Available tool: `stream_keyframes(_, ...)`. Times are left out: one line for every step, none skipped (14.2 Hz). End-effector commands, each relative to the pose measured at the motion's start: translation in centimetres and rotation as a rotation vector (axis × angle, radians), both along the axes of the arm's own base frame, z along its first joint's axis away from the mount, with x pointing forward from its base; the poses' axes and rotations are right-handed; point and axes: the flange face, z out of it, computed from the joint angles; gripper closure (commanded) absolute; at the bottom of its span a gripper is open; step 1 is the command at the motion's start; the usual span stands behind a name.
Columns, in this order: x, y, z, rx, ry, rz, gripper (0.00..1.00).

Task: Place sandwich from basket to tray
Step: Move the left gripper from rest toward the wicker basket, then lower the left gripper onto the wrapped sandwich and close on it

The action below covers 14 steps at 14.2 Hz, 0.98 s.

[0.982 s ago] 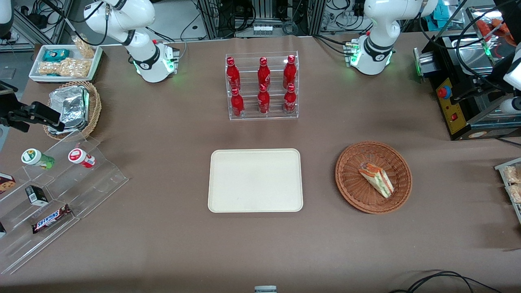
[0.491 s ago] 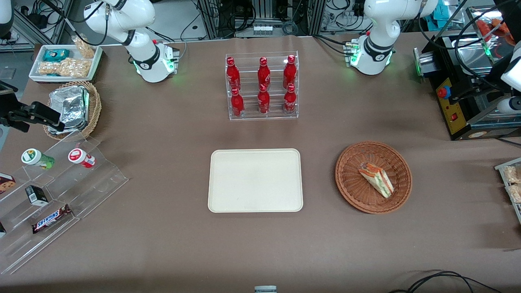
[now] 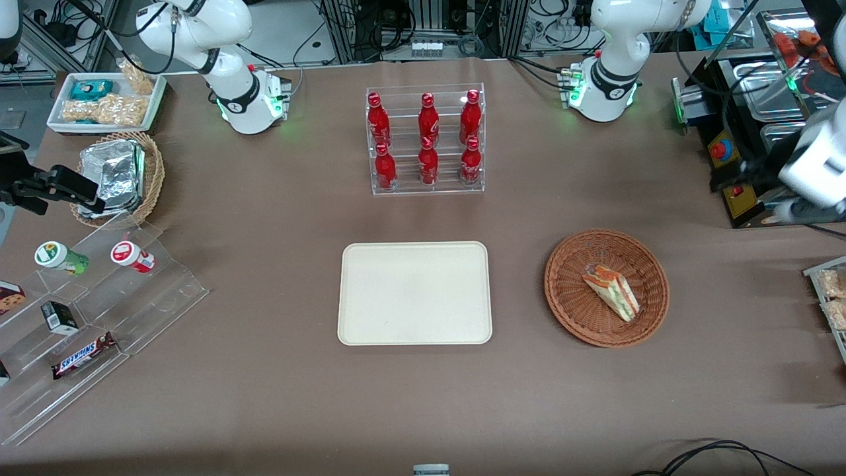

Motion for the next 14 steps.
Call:
stream_keyframes(1.3, -0.2, -5.4, 0.011, -0.021, 0.026, 0.0)
stream_keyframes(1.9, -0.2, -7.0, 0.015, -0.025, 0.055, 0.0)
stream_keyframes(2.8, -0.3, -9.0, 0.021, -0.015, 0.091, 0.0)
stream_keyframes(3.5, -0.2, -10.5, 0.029, -0.015, 0.122, 0.0)
stream_keyframes(4.1, -0.3, -12.2, 0.045, -0.018, 0.157, 0.0)
stream_keyframes(4.5, -1.1, -13.4, 0.055, -0.022, 0.191, 0.0)
stream_keyframes(4.6, -1.7, -14.7, 0.063, -0.041, 0.248, 0.0)
stream_keyframes(4.4, -2.6, -16.1, 0.074, -0.053, 0.309, 0.0)
stream_keyframes(4.0, -4.0, -17.4, 0.096, -0.072, 0.37, 0.0)
stream_keyframes(3.7, -5.0, -18.2, 0.126, -0.096, 0.44, 0.0)
stream_keyframes(3.6, -5.9, -19.0, 0.144, -0.118, 0.516, 0.0)
stream_keyframes(3.7, -7.1, -20.0, 0.152, -0.13, 0.575, 0.0)
stream_keyframes(3.9, -7.9, -21.3, 0.163, -0.13, 0.652, 0.0)
stream_keyframes(4.2, -8.1, -22.3, 0.168, -0.139, 0.731, 0.0)
